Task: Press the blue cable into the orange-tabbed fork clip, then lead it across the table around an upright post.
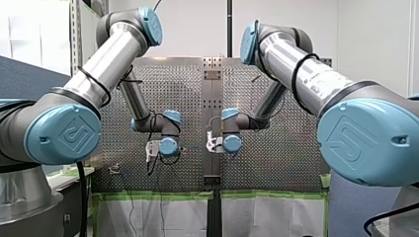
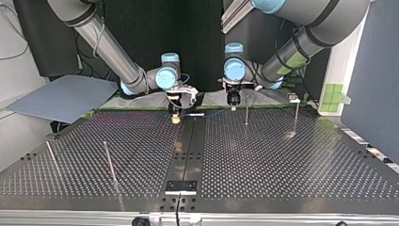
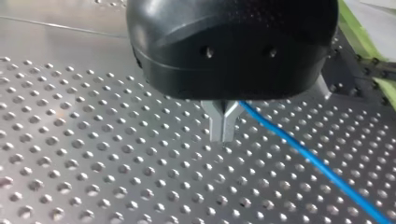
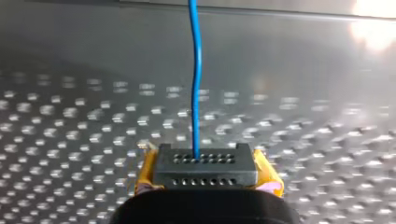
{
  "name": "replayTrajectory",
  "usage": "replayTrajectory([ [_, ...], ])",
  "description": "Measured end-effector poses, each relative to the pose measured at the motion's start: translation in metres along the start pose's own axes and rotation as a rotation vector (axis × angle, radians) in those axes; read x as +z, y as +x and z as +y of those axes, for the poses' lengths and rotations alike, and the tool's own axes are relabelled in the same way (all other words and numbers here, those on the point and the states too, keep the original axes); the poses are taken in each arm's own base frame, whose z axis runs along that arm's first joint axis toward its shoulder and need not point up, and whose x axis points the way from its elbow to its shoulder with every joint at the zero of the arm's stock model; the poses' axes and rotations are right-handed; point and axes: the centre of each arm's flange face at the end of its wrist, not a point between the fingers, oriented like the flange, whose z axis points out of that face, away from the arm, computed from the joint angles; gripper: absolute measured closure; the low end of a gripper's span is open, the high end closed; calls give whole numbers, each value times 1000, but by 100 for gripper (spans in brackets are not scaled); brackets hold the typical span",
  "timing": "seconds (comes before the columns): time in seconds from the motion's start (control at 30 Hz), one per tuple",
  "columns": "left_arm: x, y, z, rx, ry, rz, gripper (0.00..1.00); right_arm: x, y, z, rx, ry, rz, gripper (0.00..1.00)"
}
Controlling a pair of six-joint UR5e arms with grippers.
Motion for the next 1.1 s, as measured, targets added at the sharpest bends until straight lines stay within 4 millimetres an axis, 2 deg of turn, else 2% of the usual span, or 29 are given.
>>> replayTrajectory([
  [0.17,-7,-18,-4,-16,6,-4,100,-6,30,-1,-6,4,6,100],
  [0.37,-10,-50,-9,-59,16,-40,100,-14,65,-2,-6,9,17,100],
  [0.8,-7,-153,-20,-151,33,-140,100,-34,135,3,-4,10,32,100],
  [1.1,-21,-200,-17,-169,37,-161,100,-46,186,14,12,1,79,100],
])
